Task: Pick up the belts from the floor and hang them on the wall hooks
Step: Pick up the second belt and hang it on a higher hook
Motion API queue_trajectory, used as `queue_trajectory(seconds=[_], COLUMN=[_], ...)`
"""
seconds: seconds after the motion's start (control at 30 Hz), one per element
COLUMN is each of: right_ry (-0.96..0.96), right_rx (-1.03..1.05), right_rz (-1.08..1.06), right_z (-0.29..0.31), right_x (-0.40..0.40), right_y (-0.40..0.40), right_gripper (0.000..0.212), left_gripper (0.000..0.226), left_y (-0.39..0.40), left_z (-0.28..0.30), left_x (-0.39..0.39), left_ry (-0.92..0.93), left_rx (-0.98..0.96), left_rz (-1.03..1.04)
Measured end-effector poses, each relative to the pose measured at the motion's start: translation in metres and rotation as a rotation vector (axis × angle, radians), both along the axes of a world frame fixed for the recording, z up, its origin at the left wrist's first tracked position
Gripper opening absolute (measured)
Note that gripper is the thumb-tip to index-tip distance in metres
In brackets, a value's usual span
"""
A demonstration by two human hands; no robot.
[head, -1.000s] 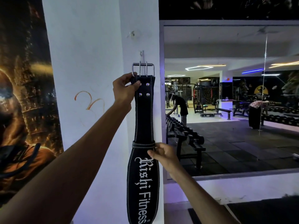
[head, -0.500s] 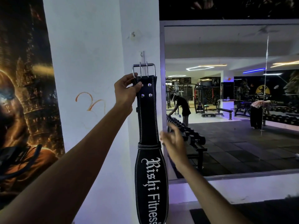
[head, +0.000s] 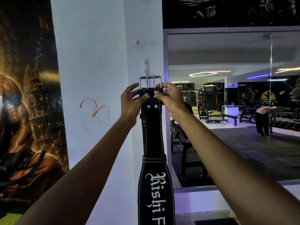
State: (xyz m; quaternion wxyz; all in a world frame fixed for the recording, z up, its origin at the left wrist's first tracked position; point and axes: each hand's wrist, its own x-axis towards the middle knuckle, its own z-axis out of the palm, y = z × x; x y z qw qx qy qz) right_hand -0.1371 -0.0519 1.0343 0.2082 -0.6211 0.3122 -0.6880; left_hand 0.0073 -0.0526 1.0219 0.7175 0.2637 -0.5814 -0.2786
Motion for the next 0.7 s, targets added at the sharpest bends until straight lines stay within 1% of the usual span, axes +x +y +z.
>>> queue_trajectory(seconds=[0.07, 0.13, 0.17, 0.23, 0.27, 0.33, 0.37, 0.43, 0.47, 0.53, 0.6, 0.63, 0.7], right_ry=[-0.086, -0.168, -0.189, -0.198, -0.199, -0.210, -0.214, -0.215, -0.221, -0.249, -0.274, -0.281, -0.285], right_rx=[0.006, 0.009, 0.011, 0.013, 0.017, 0.022, 0.022, 0.018, 0.016, 0.023, 0.029, 0.029, 0.032], right_rz=[0.038, 0.052, 0.044, 0.030, 0.031, 0.036, 0.029, -0.016, -0.039, -0.060, -0.067, -0.071, -0.081], right_z=[0.004, 0.005, 0.005, 0.004, 0.003, 0.003, 0.003, 0.003, 0.002, 0.000, -0.005, -0.007, -0.012], right_x=[0.005, 0.010, 0.012, 0.014, 0.014, 0.012, 0.012, 0.011, 0.010, 0.010, 0.010, 0.009, 0.009], right_y=[-0.001, -0.005, -0.008, -0.010, -0.010, -0.012, -0.012, -0.012, -0.013, -0.013, -0.012, -0.011, -0.011], right_gripper=[0.022, 0.021, 0.021, 0.022, 0.022, 0.022, 0.023, 0.026, 0.028, 0.029, 0.028, 0.028, 0.028], left_gripper=[0.049, 0.040, 0.036, 0.038, 0.034, 0.013, 0.008, 0.026, 0.031, 0.028, 0.013, 0.011, 0.012], left_y=[-0.001, 0.002, 0.003, 0.004, 0.001, -0.008, -0.009, -0.011, -0.009, -0.001, 0.003, 0.004, 0.003], left_z=[0.001, -0.003, -0.010, -0.033, -0.050, -0.086, -0.103, -0.131, -0.143, -0.165, -0.190, -0.203, -0.231], left_x=[0.002, 0.004, 0.006, 0.011, 0.014, 0.021, 0.024, 0.026, 0.026, 0.021, 0.016, 0.014, 0.013], left_ry=[-0.051, -0.121, -0.149, -0.200, -0.246, -0.401, -0.446, -0.454, -0.423, -0.345, -0.283, -0.280, -0.349], left_rx=[-0.036, -0.081, -0.063, 0.052, 0.112, 0.173, 0.191, 0.246, 0.263, 0.294, 0.301, 0.293, 0.303], left_rz=[0.018, -0.011, -0.038, -0.111, -0.137, -0.140, -0.148, -0.155, -0.161, -0.156, -0.165, -0.166, -0.120])
